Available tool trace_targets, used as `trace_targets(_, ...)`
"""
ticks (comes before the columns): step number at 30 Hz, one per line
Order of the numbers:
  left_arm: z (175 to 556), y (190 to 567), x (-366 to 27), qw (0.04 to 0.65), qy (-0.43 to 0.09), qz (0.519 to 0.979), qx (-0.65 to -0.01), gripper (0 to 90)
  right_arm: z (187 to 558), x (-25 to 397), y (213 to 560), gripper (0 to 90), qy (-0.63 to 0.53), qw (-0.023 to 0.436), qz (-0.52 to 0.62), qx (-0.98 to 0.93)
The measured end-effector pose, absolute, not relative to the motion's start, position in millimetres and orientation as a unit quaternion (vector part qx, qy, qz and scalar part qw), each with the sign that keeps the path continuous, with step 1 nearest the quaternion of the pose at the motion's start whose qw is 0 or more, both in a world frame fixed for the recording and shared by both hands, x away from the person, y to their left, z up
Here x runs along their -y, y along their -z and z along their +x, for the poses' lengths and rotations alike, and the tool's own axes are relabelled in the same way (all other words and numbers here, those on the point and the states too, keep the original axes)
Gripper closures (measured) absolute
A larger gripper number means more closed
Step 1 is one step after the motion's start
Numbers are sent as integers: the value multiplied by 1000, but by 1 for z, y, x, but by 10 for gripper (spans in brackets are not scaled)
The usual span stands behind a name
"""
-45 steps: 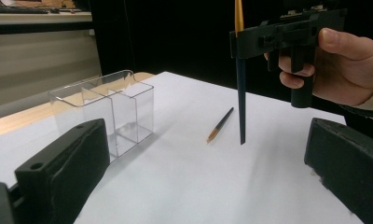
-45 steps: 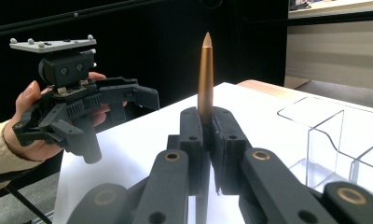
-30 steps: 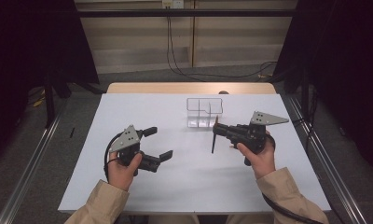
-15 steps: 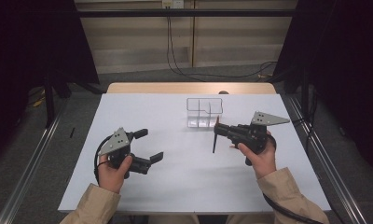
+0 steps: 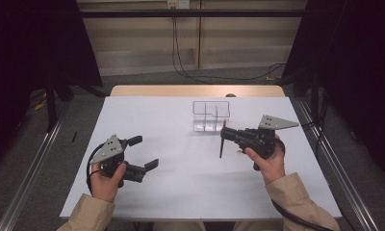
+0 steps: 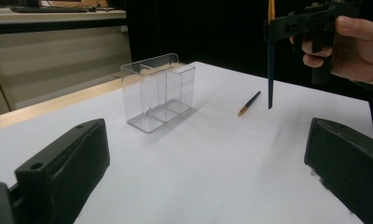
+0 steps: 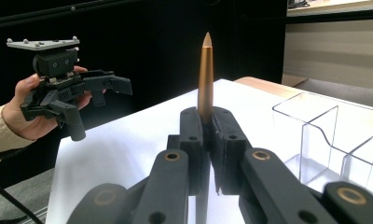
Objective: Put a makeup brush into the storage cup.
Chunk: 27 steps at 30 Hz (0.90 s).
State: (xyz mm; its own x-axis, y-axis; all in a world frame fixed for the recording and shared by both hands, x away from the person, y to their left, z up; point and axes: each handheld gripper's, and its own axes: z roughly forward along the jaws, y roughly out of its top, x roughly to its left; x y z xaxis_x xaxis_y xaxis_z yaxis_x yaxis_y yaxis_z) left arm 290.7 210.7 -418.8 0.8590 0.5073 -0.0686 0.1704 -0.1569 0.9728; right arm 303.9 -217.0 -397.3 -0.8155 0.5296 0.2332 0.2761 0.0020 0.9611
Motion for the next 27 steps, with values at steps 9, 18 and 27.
trace_targets(9,284,421,-223,606,-147,745,-235,0,304,216,397,835,-645,99,284,-703)
trace_targets(18,282,421,-236,607,-159,740,-242,0,308,215,397,835,-643,98,283,-705)
trace_targets(27,279,422,-246,606,-167,737,-248,0,314,212,398,835,-643,96,280,-706)
